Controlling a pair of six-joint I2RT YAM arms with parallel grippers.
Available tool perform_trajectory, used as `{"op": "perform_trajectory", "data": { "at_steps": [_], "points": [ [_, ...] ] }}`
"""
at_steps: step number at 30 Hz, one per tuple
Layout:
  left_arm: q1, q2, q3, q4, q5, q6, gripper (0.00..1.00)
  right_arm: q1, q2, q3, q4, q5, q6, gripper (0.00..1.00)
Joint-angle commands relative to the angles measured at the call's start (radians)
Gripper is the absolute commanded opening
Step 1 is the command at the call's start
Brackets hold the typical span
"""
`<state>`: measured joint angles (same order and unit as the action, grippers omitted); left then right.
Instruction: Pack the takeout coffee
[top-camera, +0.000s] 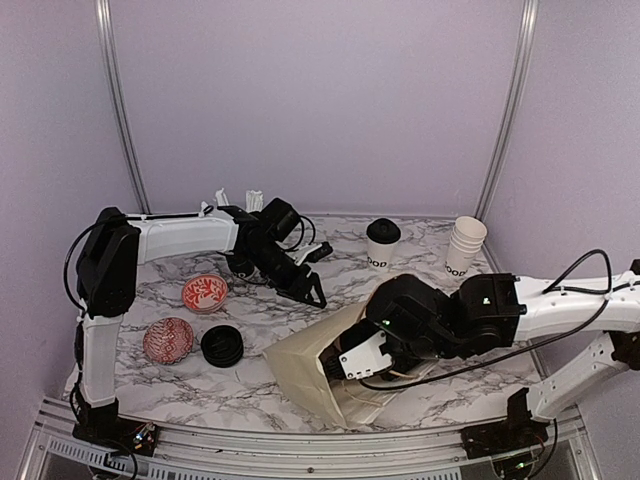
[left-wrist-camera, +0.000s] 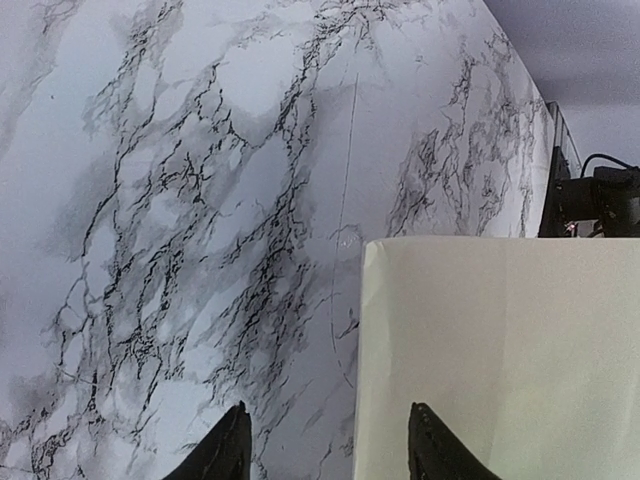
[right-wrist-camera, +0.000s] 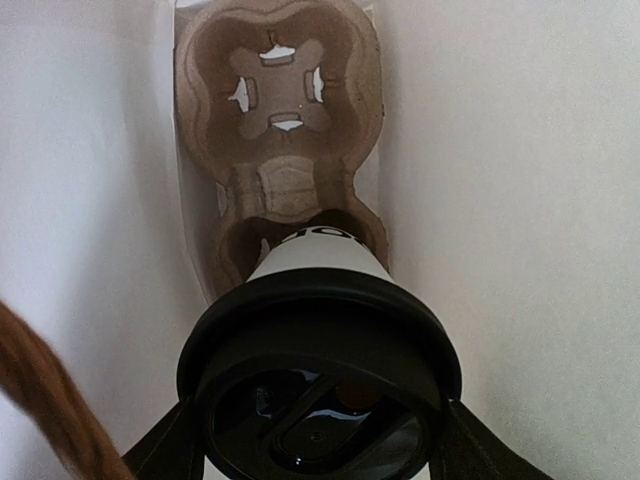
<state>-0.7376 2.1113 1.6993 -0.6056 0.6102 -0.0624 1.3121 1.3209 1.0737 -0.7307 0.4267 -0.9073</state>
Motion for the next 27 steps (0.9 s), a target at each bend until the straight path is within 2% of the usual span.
{"op": "perform_trajectory", "data": {
  "at_steps": [1,20,27],
  "points": [
    [-0.003,0.028,0.007,-0.02,0.038,0.018,0.54,-0.022,0.017,0.003,0.073,0.004,-0.002,0.44],
    [-0.003,0.047,0.013,-0.029,0.058,0.026,0.52,-0.091,0.081,0.012,0.093,-0.057,-0.024,0.42],
    [0.024,0.021,0.027,-0.042,0.003,0.019,0.53,-0.122,0.121,0.057,0.054,-0.114,-0.013,0.43]
  ]
}}
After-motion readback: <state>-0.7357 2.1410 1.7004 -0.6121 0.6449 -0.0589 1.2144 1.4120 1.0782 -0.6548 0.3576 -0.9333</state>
